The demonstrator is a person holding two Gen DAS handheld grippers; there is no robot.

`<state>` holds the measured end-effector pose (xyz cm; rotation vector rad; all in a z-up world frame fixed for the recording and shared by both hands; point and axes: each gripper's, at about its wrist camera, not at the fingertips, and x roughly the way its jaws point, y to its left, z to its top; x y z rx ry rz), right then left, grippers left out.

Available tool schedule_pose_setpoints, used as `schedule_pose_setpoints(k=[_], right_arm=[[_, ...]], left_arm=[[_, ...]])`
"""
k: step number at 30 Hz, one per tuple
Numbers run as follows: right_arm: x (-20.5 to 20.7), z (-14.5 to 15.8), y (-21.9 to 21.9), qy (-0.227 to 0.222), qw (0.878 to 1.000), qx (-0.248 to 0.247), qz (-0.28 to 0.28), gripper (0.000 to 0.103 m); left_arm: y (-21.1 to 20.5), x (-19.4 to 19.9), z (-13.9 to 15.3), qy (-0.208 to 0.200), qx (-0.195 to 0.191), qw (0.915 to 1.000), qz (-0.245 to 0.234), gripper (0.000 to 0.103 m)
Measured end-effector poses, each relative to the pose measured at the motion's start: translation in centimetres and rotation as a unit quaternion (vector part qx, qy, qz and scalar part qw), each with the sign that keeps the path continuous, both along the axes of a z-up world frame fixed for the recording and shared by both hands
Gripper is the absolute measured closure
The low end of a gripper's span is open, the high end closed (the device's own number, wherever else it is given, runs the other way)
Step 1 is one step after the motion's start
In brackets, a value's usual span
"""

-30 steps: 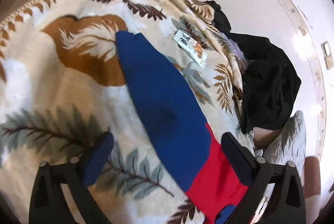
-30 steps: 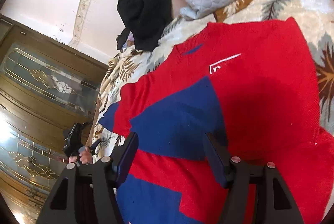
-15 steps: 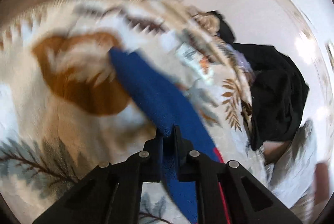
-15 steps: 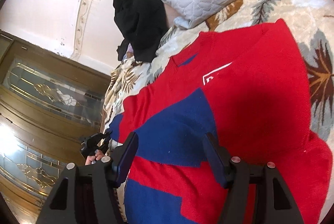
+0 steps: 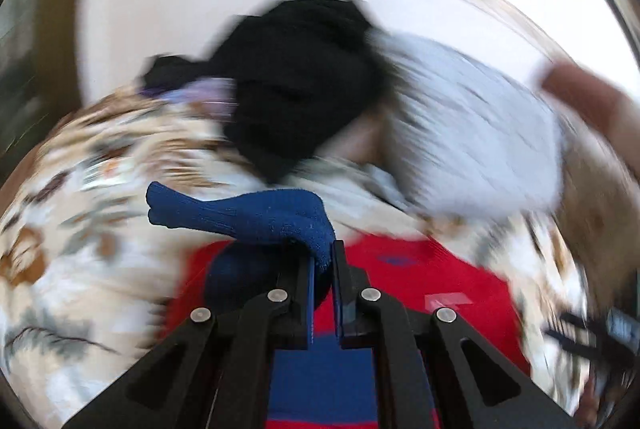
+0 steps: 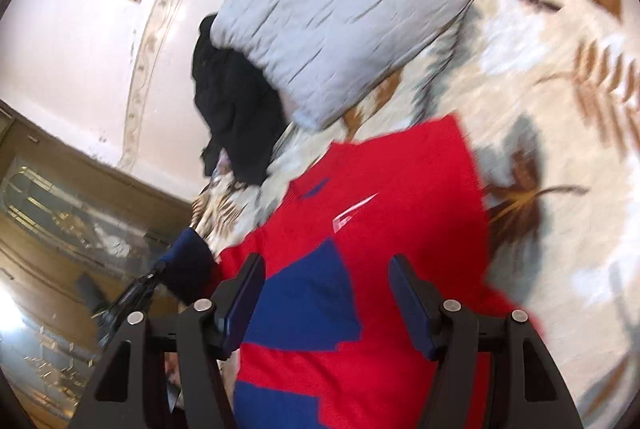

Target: Fold small clothes

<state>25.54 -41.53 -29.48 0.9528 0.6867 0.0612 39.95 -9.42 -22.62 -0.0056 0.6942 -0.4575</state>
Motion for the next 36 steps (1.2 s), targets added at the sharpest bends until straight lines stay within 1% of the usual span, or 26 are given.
schedule_pose_setpoints(k=[1,3,4,5,6,7,8,10,11,12,13,15,17,18,19,20,22,24,27,29,31,34,35,36], right_arm=[[-0.4,0.0,-0.7,-0.001,1.0,-0.001,-0.008,0.035],[-1.1,-0.2,-2.1,-0.002,1.0,0.004,-0.023,0.034],[-1.4,-0.3,-2.8,0.0,0.999,0.006,-0.033,0.034],[-1.7,-0.5,-3.4,0.003,0.999,0.006,-0.039,0.034],[-1.9,-0.6,-3.8,0.006,0.999,0.005,-0.043,0.034],[-1.9,-0.6,-4.2,0.009,0.999,0.003,-0.047,0.034],[-2.1,-0.6,-4.6,0.011,0.999,0.004,-0.052,0.032],[-2.3,-0.8,-5.1,0.012,0.999,0.011,-0.052,0.027],[-2.1,-0.8,-5.1,0.013,0.999,0.014,-0.049,0.027],[-2.0,-0.9,-5.0,0.014,0.999,0.015,-0.047,0.027],[-1.8,-0.9,-4.7,0.015,0.999,0.012,-0.042,0.027],[-1.0,-0.9,-3.5,0.018,1.0,0.006,-0.021,0.027],[0.0,-0.8,-1.8,0.021,1.0,-0.002,0.006,0.027],[0.5,-0.7,-0.8,0.022,0.999,-0.013,0.021,0.027],[1.0,-0.5,0.5,0.025,0.999,-0.029,0.039,0.027],[1.8,-0.3,2.1,0.029,0.996,-0.053,0.06,0.027],[3.0,-0.2,4.8,0.033,0.992,-0.087,0.089,0.025],[4.5,-0.3,7.6,0.038,0.985,-0.124,0.111,0.025],[6.7,-0.6,11.1,0.044,0.971,-0.196,0.13,0.024],[7.7,-1.2,13.0,0.05,0.961,-0.236,0.135,0.024],[8.8,-1.7,14.8,0.059,0.95,-0.271,0.142,0.024],[10.8,-2.4,16.2,0.078,0.937,-0.312,0.136,0.024],[11.3,-2.7,16.2,0.09,0.934,-0.323,0.124,0.025],[11.4,-2.7,15.8,0.095,0.936,-0.323,0.106,0.026]], left_arm=[[-2.3,-1.0,-0.5,0.004,0.012,0.9995,-0.029,0.096],[-6.2,-2.6,-1.7,0.029,0.026,0.9953,-0.088,0.093],[-7.9,-3.3,-2.5,0.05,0.037,0.9918,-0.112,0.087],[-8.9,-3.8,-2.9,0.066,0.046,0.989,-0.124,0.079],[-9.2,-4.1,-3.1,0.07,0.048,0.9882,-0.127,0.073],[-9.0,-4.3,-3.1,0.073,0.049,0.9888,-0.121,0.061],[-8.4,-4.4,-2.8,0.071,0.045,0.9903,-0.111,0.053],[-6.0,-4.4,-1.8,0.065,0.022,0.9943,-0.081,0.05],[-3.9,-4.1,-1.3,0.067,-0.003,0.9959,-0.062,0.048],[-3.0,-4.0,-1.0,0.068,-0.019,0.9963,-0.049,0.044],[-1.2,-3.5,-0.9,0.071,-0.037,0.9966,-0.023,0.04],[1.2,-2.4,-1.4,0.078,-0.035,0.996,0.026,0.039],[3.8,-0.9,-2.4,0.087,-0.015,0.9928,0.081,0.039],[4.4,-0.4,-2.9,0.093,-0.009,0.9909,0.097,0.039],[5.4,0.2,-3.8,0.106,0.001,0.9873,0.118,0.039],[5.9,0.6,-4.6,0.118,0.006,0.9847,0.128,0.039],[6.7,1.2,-6.1,0.143,0.013,0.9801,0.137,0.04],[6.8,1.3,-6.7,0.144,0.029,0.9792,0.141,0.04],[6.0,1.3,-7.7,0.132,0.081,0.9794,0.13,0.039],[5.7,1.5,-8.5,0.14,0.104,0.9768,0.125,0.039],[5.7,2.2,-9.3,0.16,0.112,0.9728,0.125,0.039],[6.3,2.8,-10.4,0.184,0.106,0.9683,0.132,0.039],[6.4,2.8,-10.4,0.185,0.106,0.9681,0.132,0.039],[6.5,2.7,-10.4,0.183,0.11,0.9677,0.134,0.039]])
